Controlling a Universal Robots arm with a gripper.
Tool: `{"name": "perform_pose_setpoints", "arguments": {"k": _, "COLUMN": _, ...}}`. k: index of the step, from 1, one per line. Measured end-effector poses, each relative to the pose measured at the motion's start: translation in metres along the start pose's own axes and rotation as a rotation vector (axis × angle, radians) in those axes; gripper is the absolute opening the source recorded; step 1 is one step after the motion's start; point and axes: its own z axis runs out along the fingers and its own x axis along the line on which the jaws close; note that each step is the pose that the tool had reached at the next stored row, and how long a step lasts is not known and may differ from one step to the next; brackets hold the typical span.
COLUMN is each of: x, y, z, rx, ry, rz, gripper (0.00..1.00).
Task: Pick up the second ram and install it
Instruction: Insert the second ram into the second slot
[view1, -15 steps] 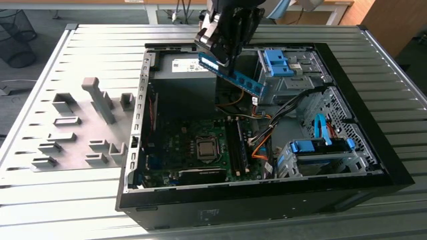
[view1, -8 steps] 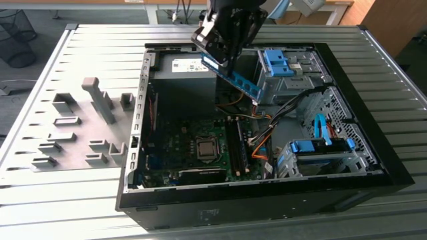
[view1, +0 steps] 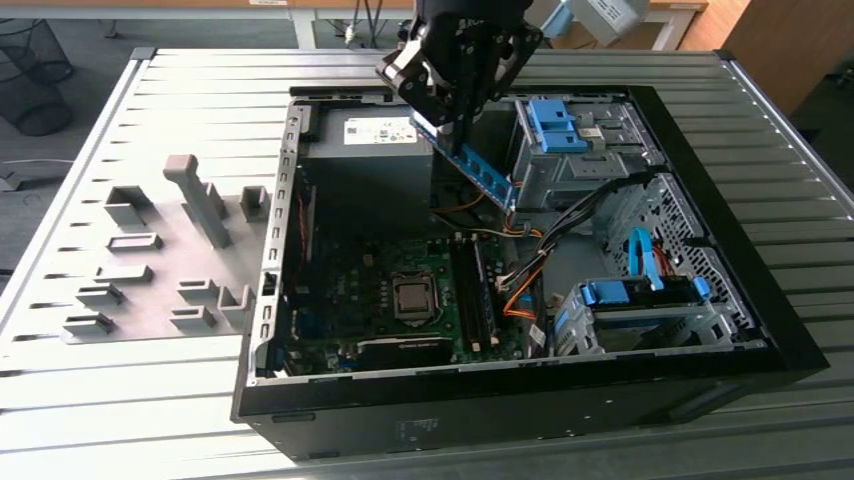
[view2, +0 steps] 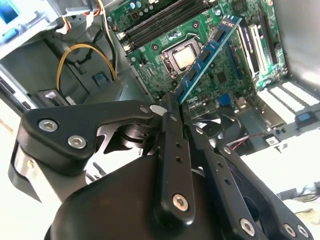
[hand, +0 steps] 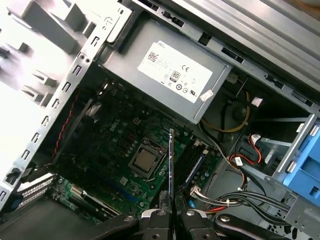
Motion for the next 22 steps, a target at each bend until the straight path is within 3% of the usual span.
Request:
{"name": "perform_pose_setpoints", "arguments": {"k": 16, "x": 0.0, "y": 0.0, "z": 0.0001, "rx": -0.0002, "ry": -0.0002, "rz": 0.009, "gripper": 0.14}}
{"name": "perform_pose_setpoints", "arguments": {"k": 22, "x": 0.0, "y": 0.0, "z": 0.0006, "rx": -0.0003, "ry": -0.0006, "rz": 0.105, "gripper": 0.14}}
